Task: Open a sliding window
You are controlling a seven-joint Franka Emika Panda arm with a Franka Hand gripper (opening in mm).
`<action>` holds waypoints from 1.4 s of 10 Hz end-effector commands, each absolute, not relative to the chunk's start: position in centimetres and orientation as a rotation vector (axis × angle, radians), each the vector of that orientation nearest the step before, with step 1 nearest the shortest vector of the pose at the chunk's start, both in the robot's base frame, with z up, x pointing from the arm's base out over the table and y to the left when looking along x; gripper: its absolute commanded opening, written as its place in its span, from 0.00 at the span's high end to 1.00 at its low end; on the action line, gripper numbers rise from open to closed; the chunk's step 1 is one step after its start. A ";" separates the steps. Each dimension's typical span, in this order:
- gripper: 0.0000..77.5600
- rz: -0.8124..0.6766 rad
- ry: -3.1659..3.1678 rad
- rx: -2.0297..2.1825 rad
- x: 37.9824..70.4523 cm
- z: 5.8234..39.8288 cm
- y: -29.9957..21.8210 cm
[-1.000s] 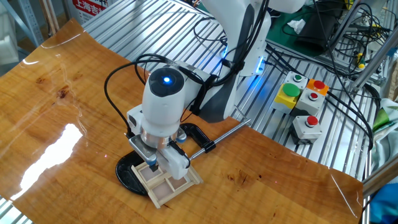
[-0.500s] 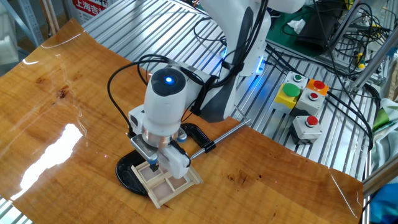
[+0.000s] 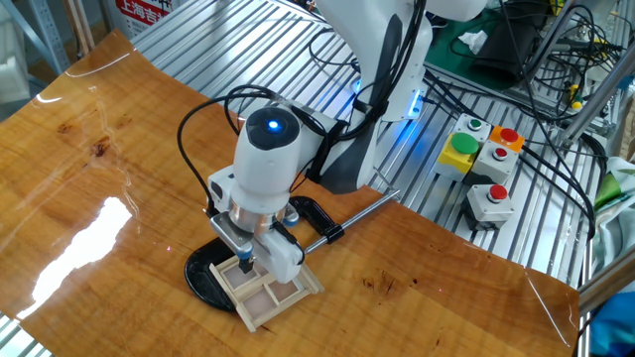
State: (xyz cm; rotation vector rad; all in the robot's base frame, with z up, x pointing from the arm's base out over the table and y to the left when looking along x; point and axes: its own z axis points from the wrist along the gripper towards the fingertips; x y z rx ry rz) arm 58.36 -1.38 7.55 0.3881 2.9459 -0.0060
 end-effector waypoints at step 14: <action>1.00 0.020 2.856 0.428 57.5 7.0 -1.7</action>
